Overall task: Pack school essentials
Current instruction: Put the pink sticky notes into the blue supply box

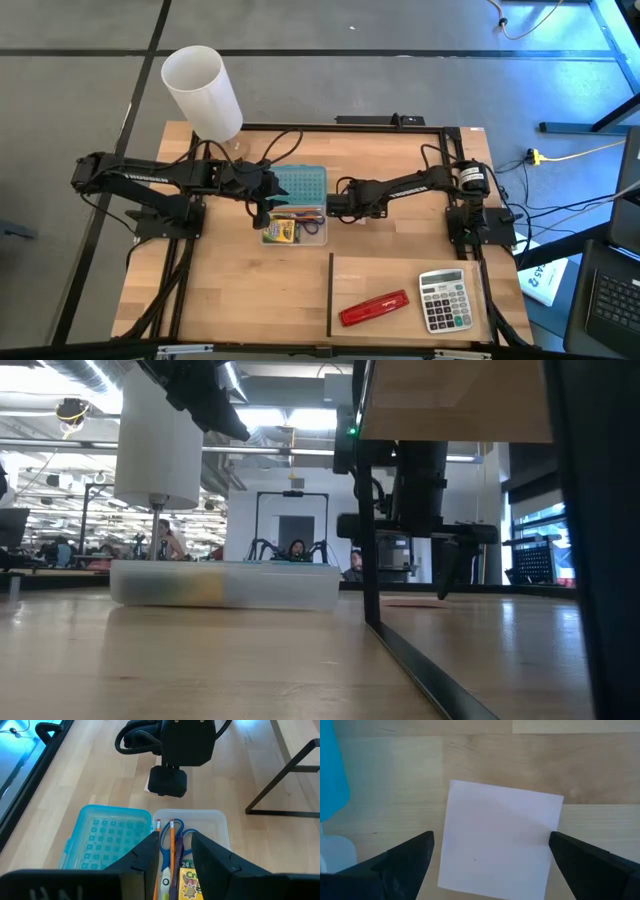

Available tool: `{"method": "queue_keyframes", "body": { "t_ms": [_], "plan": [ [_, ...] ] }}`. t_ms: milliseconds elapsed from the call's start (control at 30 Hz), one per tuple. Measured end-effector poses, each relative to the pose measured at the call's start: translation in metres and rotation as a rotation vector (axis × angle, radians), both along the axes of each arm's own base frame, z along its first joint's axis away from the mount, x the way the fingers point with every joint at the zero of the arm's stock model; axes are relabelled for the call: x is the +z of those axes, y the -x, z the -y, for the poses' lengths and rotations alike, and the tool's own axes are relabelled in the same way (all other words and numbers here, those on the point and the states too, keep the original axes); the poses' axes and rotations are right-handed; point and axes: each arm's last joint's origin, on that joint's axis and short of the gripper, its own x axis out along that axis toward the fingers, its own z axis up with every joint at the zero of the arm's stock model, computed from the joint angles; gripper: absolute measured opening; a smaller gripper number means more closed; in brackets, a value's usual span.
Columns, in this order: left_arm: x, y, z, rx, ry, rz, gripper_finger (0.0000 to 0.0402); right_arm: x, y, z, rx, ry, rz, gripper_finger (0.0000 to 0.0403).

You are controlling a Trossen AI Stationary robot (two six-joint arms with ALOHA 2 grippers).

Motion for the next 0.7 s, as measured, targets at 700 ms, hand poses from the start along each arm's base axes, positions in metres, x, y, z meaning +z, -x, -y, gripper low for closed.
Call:
{"method": "queue_keyframes", "body": {
  "t_ms": [700],
  "plan": [
    [0.000,0.000,0.000,-0.001,0.000,0.000,0.0108,0.012,-0.004,0.000,0.027,0.019,-0.033,0.0400]
  ]
}}
